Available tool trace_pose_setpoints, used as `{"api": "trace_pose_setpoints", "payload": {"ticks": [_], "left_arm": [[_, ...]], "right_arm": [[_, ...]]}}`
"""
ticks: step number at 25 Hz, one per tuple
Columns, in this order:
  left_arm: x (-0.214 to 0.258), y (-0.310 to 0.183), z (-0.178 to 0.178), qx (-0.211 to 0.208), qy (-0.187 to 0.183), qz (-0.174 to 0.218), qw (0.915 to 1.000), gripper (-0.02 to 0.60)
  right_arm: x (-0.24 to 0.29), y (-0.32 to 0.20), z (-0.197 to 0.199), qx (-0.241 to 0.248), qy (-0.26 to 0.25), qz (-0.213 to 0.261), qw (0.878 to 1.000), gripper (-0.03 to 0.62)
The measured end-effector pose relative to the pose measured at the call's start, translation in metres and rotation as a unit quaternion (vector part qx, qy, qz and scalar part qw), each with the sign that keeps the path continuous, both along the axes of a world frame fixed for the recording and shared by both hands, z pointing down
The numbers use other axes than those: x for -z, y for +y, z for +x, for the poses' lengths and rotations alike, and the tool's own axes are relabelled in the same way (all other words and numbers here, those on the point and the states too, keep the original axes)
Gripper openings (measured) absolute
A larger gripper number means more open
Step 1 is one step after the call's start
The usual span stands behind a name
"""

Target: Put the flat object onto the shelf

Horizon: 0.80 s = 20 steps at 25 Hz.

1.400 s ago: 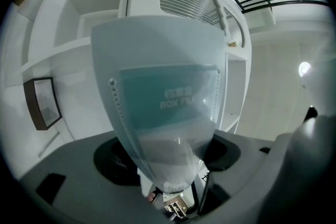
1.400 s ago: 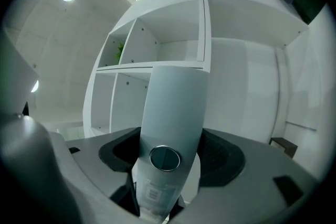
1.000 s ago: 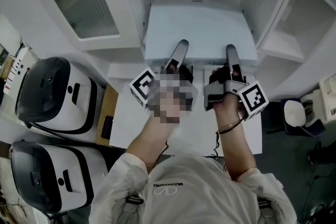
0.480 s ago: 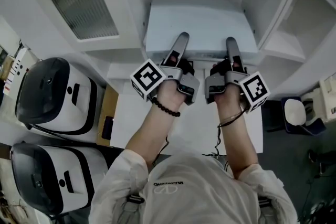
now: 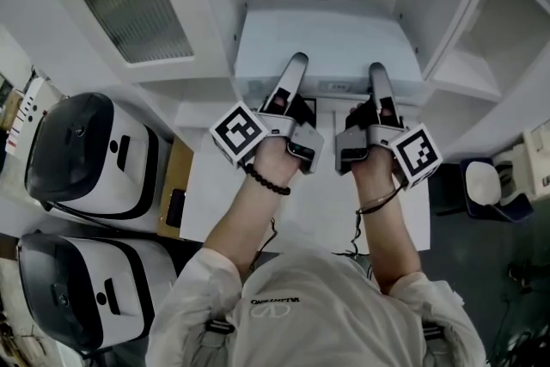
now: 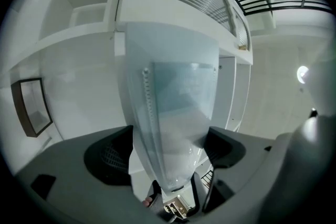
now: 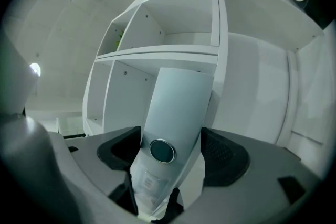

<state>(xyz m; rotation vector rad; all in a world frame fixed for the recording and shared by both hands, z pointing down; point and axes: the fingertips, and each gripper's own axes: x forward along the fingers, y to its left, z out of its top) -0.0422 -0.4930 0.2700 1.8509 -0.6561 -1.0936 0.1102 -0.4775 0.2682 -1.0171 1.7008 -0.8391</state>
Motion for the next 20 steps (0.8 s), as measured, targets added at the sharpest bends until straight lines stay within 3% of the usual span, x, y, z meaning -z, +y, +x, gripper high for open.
{"api": "trace_pose_setpoints", "payload": {"ticks": [4, 6, 8, 9, 10, 11, 14, 18, 19, 20], "left_arm": [[-0.016, 0.021, -0.009, 0.009, -0.003, -0.007, 0.9999, 0.405], [-0.027, 0.036, -0.013, 0.017, -0.014, -0.011, 0.9997, 0.405], [-0.038, 0.050, -0.015, 0.031, -0.066, -0.004, 0.9973, 0.390], [-0.042, 0.055, -0.017, 0.046, -0.116, 0.009, 0.9922, 0.351], [-0.042, 0.059, -0.019, 0.066, -0.176, 0.033, 0.9817, 0.296], [-0.036, 0.063, -0.020, 0.091, -0.236, 0.066, 0.9653, 0.251], [-0.012, 0.073, -0.023, 0.167, -0.370, 0.152, 0.9012, 0.094], [0.008, 0.078, -0.013, 0.224, -0.487, 0.209, 0.8179, 0.006], [0.010, 0.077, -0.010, 0.232, -0.504, 0.213, 0.8041, 0.005], [0.011, 0.074, -0.009, 0.237, -0.515, 0.214, 0.7957, 0.005]], "right_arm": [[-0.011, 0.026, 0.014, -0.066, 0.052, 0.016, 0.996, 0.316], [-0.014, 0.041, 0.023, -0.113, 0.111, 0.026, 0.987, 0.287], [-0.008, 0.056, 0.028, -0.159, 0.189, 0.051, 0.968, 0.217], [-0.004, 0.062, 0.028, -0.175, 0.219, 0.066, 0.958, 0.187], [0.000, 0.067, 0.026, -0.186, 0.237, 0.078, 0.950, 0.163], [0.001, 0.071, 0.023, -0.191, 0.247, 0.086, 0.946, 0.131], [0.004, 0.076, 0.012, -0.183, 0.271, 0.094, 0.940, 0.076], [0.002, 0.068, -0.008, -0.146, 0.309, 0.083, 0.936, 0.011], [0.001, 0.065, -0.014, -0.135, 0.318, 0.080, 0.935, 0.011], [0.001, 0.062, -0.019, -0.125, 0.325, 0.077, 0.934, 0.011]]}}
